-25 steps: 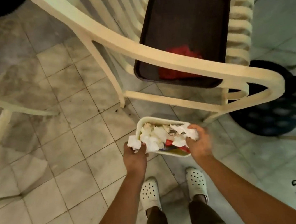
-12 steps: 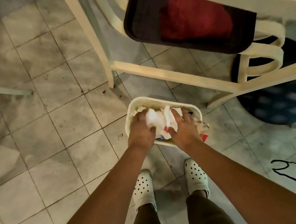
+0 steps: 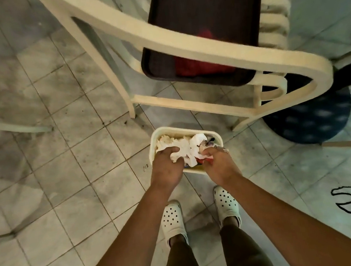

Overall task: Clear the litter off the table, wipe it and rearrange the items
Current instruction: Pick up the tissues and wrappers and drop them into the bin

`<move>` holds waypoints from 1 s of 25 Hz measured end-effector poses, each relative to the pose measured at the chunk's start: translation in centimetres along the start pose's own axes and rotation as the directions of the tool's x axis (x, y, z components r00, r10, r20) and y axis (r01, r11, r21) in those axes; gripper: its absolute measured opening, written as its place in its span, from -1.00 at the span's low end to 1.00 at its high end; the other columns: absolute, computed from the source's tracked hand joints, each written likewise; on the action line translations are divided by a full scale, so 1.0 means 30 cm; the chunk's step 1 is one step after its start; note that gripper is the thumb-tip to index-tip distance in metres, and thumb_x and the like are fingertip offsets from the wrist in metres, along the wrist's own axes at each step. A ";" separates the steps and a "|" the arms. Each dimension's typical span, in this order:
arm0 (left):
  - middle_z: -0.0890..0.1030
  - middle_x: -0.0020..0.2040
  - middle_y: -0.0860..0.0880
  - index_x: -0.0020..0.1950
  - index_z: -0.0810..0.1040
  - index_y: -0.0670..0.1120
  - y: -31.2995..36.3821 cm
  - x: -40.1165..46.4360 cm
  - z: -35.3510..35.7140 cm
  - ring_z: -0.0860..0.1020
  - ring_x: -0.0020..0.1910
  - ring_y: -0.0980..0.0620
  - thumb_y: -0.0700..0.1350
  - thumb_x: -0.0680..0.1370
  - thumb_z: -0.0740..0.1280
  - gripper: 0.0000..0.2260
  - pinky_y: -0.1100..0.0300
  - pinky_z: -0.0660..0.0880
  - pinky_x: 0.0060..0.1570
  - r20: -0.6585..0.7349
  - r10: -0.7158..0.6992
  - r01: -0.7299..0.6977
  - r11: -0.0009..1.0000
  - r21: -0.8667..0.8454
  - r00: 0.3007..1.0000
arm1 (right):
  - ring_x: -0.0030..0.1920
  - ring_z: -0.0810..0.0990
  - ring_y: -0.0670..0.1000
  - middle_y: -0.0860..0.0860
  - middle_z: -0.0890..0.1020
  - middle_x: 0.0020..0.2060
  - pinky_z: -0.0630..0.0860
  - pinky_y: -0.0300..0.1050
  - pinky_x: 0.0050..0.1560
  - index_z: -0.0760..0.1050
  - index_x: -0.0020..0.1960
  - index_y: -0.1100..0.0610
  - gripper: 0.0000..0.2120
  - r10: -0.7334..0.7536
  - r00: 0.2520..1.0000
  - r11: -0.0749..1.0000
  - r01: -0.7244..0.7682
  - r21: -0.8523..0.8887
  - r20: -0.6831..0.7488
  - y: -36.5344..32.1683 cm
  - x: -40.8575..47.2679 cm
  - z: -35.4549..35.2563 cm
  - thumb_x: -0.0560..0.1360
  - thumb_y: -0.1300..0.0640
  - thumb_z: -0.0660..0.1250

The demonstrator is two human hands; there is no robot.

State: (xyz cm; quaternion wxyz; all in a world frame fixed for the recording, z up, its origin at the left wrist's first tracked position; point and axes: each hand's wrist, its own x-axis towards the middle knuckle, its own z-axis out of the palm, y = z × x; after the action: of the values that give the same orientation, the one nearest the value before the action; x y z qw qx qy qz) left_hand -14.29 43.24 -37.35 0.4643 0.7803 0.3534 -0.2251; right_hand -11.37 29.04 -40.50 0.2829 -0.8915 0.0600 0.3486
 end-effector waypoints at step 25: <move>0.52 -0.06 0.01 0.12 0.54 -0.04 1.230 -1.288 0.001 0.49 -0.16 0.10 -0.22 0.53 0.24 -0.79 0.29 0.39 -0.22 0.059 0.615 -0.588 0.775 -0.230 0.787 | -0.14 0.49 0.02 0.05 0.57 -0.06 0.40 -0.24 -0.13 0.52 0.12 0.16 -0.77 -0.198 0.792 0.887 0.395 0.238 -0.577 -0.091 -1.061 -1.524 0.47 0.23 0.29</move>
State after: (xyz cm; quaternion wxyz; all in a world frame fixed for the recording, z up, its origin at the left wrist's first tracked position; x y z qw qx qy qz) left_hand -11.31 18.21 9.77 0.6096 0.7852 0.0745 -0.0788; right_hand -7.53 3.46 8.92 0.4588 -0.8867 0.0545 0.0189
